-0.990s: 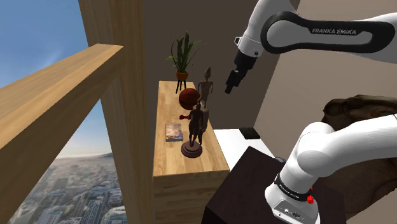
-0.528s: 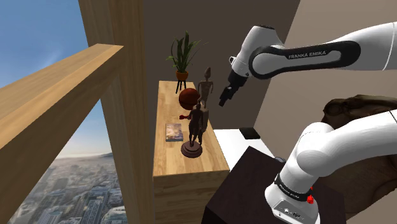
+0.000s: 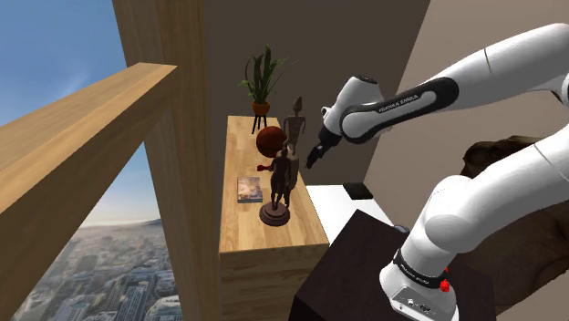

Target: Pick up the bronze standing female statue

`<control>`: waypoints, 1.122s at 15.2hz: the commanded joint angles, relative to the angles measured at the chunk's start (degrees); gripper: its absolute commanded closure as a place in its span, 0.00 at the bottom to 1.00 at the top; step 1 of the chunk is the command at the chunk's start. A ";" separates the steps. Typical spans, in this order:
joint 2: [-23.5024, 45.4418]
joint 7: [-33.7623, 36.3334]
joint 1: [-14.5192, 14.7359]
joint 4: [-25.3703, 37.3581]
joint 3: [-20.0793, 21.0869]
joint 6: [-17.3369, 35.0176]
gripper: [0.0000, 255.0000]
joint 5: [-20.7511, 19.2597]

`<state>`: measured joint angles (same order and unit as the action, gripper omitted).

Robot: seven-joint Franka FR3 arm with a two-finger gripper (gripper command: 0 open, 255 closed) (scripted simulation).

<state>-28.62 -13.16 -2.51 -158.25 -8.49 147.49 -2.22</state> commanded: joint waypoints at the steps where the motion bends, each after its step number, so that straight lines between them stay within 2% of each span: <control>1: 4.65 -1.78 0.75 -0.47 -1.69 6.13 0.00 0.96; 3: 9.72 -4.50 2.31 -0.39 -4.06 11.86 0.00 2.98; 5: 15.11 -8.67 5.27 0.23 -7.33 17.33 0.00 6.98; 6: 17.89 -11.77 7.67 0.78 -9.56 19.88 0.00 10.32; 7: 20.75 -16.16 10.95 1.55 -12.30 22.22 0.00 15.33; 8: 23.75 -22.62 15.15 2.69 -15.46 24.17 0.00 23.02; 9: 27.03 -31.91 19.65 4.48 -18.36 25.40 0.00 34.25; 10: 30.62 -42.92 22.28 7.02 -19.39 25.62 0.00 47.44; 11: 34.16 -52.88 22.33 9.85 -18.52 25.19 0.00 59.02; 13: 40.10 -67.00 15.68 15.01 -11.58 24.60 0.00 74.32; 15: 45.45 -77.65 10.86 19.87 -7.29 23.95 0.00 85.08; 17: 50.57 -86.05 8.34 24.51 -5.64 22.83 0.00 93.40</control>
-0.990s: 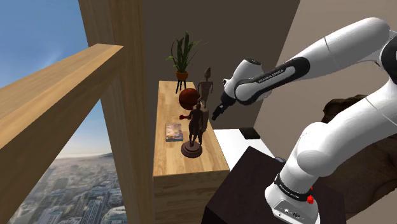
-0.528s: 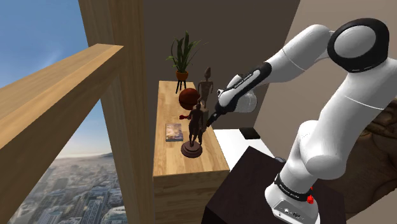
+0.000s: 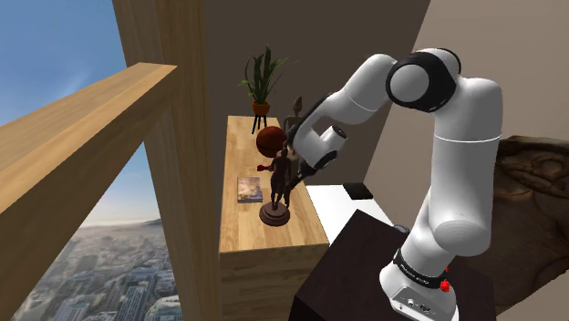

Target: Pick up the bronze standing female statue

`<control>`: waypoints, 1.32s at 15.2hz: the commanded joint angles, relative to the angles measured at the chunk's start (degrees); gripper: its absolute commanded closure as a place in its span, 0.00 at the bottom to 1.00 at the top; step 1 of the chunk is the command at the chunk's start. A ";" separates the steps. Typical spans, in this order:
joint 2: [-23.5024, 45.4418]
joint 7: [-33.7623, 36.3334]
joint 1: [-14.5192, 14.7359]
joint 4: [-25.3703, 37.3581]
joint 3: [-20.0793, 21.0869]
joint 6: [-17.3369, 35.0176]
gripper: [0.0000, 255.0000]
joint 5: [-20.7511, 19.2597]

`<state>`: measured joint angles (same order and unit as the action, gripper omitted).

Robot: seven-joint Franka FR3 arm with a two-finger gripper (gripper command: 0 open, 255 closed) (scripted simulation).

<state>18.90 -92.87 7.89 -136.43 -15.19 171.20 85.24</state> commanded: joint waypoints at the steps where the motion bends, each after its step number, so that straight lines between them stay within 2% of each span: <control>1: 5.52 -9.76 -2.96 4.93 1.47 -1.54 0.00 9.30; 5: 15.11 -19.20 -5.03 13.54 1.50 -4.74 0.00 18.92; 13: 22.57 -26.38 -5.10 18.63 0.93 -6.97 0.00 27.15; 15: 23.05 -26.80 -5.06 18.92 0.86 -7.12 0.00 27.67; 16: 23.00 -26.99 -5.04 18.81 0.83 -7.16 1.00 27.83; 20: 22.98 -27.04 -5.06 18.77 0.81 -7.19 1.00 27.86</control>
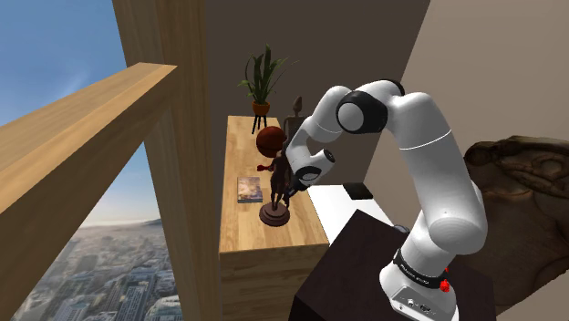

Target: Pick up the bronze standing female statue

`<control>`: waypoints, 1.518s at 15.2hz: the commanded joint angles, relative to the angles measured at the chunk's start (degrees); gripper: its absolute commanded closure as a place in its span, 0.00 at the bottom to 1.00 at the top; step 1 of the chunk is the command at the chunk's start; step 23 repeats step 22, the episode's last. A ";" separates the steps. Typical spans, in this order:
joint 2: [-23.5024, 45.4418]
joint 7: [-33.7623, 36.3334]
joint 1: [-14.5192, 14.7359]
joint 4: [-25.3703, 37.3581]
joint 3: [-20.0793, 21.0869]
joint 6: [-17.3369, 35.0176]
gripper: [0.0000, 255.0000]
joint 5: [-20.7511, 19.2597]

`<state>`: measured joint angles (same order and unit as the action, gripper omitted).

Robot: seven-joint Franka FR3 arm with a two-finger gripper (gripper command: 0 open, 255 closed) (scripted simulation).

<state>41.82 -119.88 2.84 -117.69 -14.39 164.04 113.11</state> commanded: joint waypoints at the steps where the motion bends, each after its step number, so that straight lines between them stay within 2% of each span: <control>1: 0.06 -0.04 0.00 0.02 0.00 -0.03 1.00 0.01; 5: 0.13 0.21 -0.02 0.18 0.06 0.03 1.00 -0.21; 13: -6.50 7.13 -0.28 -3.92 0.65 1.93 1.00 -8.23; 20: -12.24 15.13 0.08 -7.50 0.49 3.06 1.00 -16.93; 23: -12.36 15.33 0.13 -7.58 0.44 3.06 1.00 -17.12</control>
